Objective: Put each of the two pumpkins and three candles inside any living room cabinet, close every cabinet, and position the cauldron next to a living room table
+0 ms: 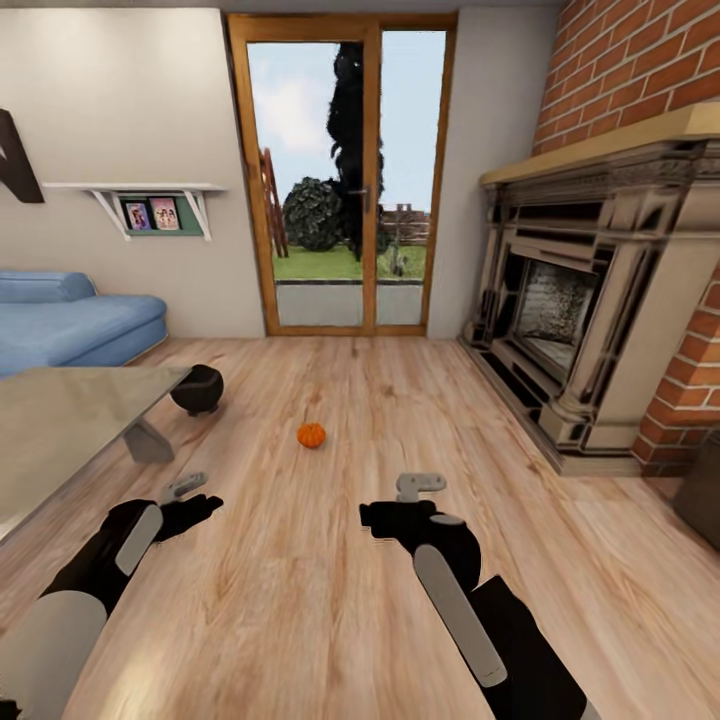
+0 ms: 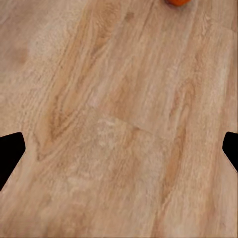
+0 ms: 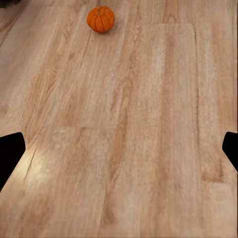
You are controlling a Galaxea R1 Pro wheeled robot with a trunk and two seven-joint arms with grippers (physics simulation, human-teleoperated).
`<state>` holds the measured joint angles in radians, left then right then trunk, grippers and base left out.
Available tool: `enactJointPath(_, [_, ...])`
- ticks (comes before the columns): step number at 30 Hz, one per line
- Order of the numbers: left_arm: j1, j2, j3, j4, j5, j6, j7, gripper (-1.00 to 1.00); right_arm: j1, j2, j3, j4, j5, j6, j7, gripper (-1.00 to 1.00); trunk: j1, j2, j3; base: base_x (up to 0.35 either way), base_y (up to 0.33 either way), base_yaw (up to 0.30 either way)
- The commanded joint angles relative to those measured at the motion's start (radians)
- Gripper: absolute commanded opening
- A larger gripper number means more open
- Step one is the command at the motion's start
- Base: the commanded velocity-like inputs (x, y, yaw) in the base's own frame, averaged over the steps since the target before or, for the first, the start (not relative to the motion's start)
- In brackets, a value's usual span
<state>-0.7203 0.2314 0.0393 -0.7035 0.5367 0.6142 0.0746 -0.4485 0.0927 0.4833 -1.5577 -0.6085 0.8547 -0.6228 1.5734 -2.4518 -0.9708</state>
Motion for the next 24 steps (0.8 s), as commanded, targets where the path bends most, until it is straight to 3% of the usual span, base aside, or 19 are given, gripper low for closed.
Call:
enactJointPath(1, [-0.001, -0.002, 0.0, 0.0, 0.002, -0.012, 0.005, 1.0, -0.001, 0.0, 0.001, -0.001, 0.005, 0.0, -0.011, 1.0, 0.0, 0.0, -0.001, 0.335, 0.0, 0.025])
enactJointPath(6, [-0.002, -0.007, -0.011, 0.012, -0.009, -0.053, -0.005, 1.0, -0.001, 0.0, -0.001, -0.001, 0.027, -0.004, -0.011, 1.0, 0.0, 0.0, -0.001, 0.328, 0.0, 0.011])
enactJointPath(10, [-0.002, -0.007, -0.06, 0.02, -0.014, -0.076, -0.041, 1.0, -0.001, 0.001, -0.002, -0.002, 0.032, -0.044, -0.011, 1.0, 0.0, 0.0, -0.001, 0.312, 0.0, 0.002])
enactJointPath(11, [-0.002, -0.005, -0.089, 0.022, -0.015, -0.087, -0.059, 1.0, -0.001, 0.0, -0.002, -0.003, 0.033, -0.07, -0.011, 1.0, 0.0, 0.0, -0.001, 0.309, -0.081, 0.0])
enactJointPath(19, [-0.002, -0.006, -0.104, 0.022, -0.016, -0.092, -0.071, 1.0, -0.001, -0.001, -0.003, -0.003, 0.033, -0.086, -0.011, 1.0, 0.0, 0.0, -0.001, 0.305, -0.135, 0.0])
enactJointPath(24, [-0.002, -0.003, -0.105, 0.022, -0.015, -0.093, -0.112, 1.0, -0.001, -0.001, -0.005, -0.002, 0.034, -0.089, -0.011, 1.0, 0.0, 0.0, -0.001, 0.278, -0.192, 0.0])
